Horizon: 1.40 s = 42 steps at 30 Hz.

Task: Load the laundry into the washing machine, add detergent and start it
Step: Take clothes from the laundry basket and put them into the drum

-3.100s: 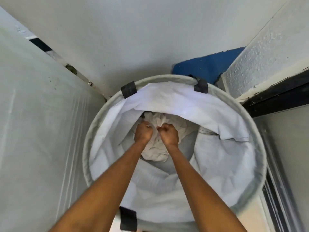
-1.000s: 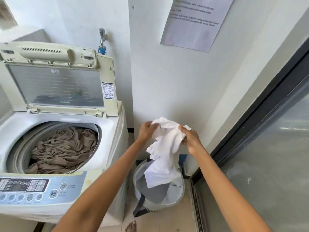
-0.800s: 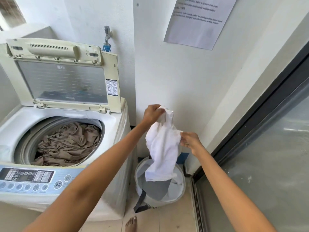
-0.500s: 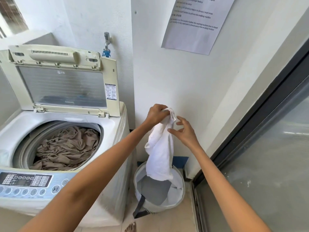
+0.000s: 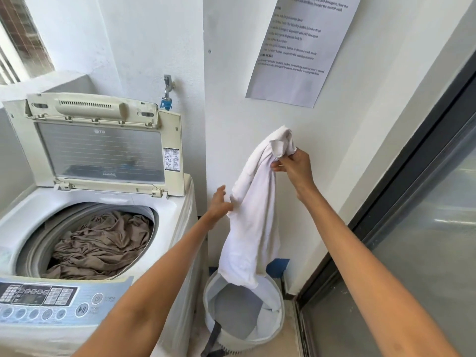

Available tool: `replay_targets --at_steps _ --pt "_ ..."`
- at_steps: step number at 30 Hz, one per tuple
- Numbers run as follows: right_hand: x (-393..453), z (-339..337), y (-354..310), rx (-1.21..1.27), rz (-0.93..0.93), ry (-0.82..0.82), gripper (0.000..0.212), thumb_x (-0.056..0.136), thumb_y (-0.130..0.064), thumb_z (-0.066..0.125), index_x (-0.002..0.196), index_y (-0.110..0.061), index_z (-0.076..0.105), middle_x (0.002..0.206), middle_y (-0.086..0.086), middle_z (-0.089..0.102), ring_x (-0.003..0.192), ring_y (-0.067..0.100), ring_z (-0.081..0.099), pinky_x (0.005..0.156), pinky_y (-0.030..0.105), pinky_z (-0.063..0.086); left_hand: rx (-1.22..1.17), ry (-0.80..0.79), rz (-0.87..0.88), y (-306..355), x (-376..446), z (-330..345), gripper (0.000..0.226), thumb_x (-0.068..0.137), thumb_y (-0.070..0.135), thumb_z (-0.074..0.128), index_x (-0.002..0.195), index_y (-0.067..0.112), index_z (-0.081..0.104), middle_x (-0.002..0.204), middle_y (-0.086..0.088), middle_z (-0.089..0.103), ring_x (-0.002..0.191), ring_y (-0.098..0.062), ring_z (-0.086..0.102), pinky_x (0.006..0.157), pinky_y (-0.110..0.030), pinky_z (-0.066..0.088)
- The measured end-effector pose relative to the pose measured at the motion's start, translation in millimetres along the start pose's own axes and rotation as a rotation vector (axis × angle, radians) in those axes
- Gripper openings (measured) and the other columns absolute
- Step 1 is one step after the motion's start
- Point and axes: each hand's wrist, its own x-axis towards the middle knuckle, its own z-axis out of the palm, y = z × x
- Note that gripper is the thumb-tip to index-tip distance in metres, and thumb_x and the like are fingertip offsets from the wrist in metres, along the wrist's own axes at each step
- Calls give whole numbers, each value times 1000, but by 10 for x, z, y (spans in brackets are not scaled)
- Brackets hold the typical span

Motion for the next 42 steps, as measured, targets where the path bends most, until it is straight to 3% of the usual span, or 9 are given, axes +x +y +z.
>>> replay_targets --at_steps 5,9,14,18,21,23,25,32,42 --pt "-48 -106 30 -29 61 27 20 87 -13 64 68 -14 57 62 3 56 56 8 57 59 21 51 22 -9 144 23 107 41 10 88 14 61 97 8 61 88 -5 53 87 -16 48 68 -27 37" --pt "-126 -212 310 -354 168 111 41 83 -36 65 57 -17 40 57 0 44 61 20 43 57 29 34 185 86 277 313 124 -13 12 72 22 45 63 14 49 64 2 46 71 -14 40 63 -29 31" --pt "-295 -157 541 -609 242 -8 26 81 -37 67 89 -18 52 94 3 58 93 27 56 68 30 39 282 127 382 684 16 116 20 78 22 43 86 19 61 79 1 58 77 -18 50 72 -31 40" --pt "-239 -46 442 -678 73 -285 93 74 -28 75 147 -22 18 147 5 28 136 20 27 105 37 36 438 81 479 869 37 187 21 88 14 58 106 14 68 98 -10 61 90 -23 56 81 -35 42" --pt "-165 52 301 -737 38 -337 62 78 -38 71 133 -31 44 126 -2 57 118 19 50 87 34 43 489 5 539 1023 20 171 22 85 12 60 102 19 71 87 2 56 81 -16 53 77 -34 42" --pt "-90 126 250 -669 60 -183 17 80 -39 68 85 -25 62 78 -3 63 86 23 61 63 30 40 420 -2 579 1095 1 146 17 82 13 59 93 22 68 83 8 58 80 -14 55 75 -31 44" --pt "-31 182 212 -609 58 -96 38 81 -39 68 56 -18 48 54 -2 48 65 23 52 53 31 32 240 3 591 1100 -14 107 15 81 11 60 93 19 56 84 8 57 79 -11 54 73 -24 45" --pt "170 282 -130 -554 -31 12 14 80 -30 66 88 -20 73 92 4 73 92 23 66 74 30 49 184 -7 244 239 65 10 97 61 46 77 140 18 29 132 0 44 118 -14 47 101 -31 42" --pt "194 -225 -64 -980 -134 72 20 87 -25 53 94 -26 71 99 4 66 98 29 59 68 28 39 503 249 238 616 66 -429 19 87 10 50 89 15 68 85 -13 68 80 -30 67 50 -28 46"
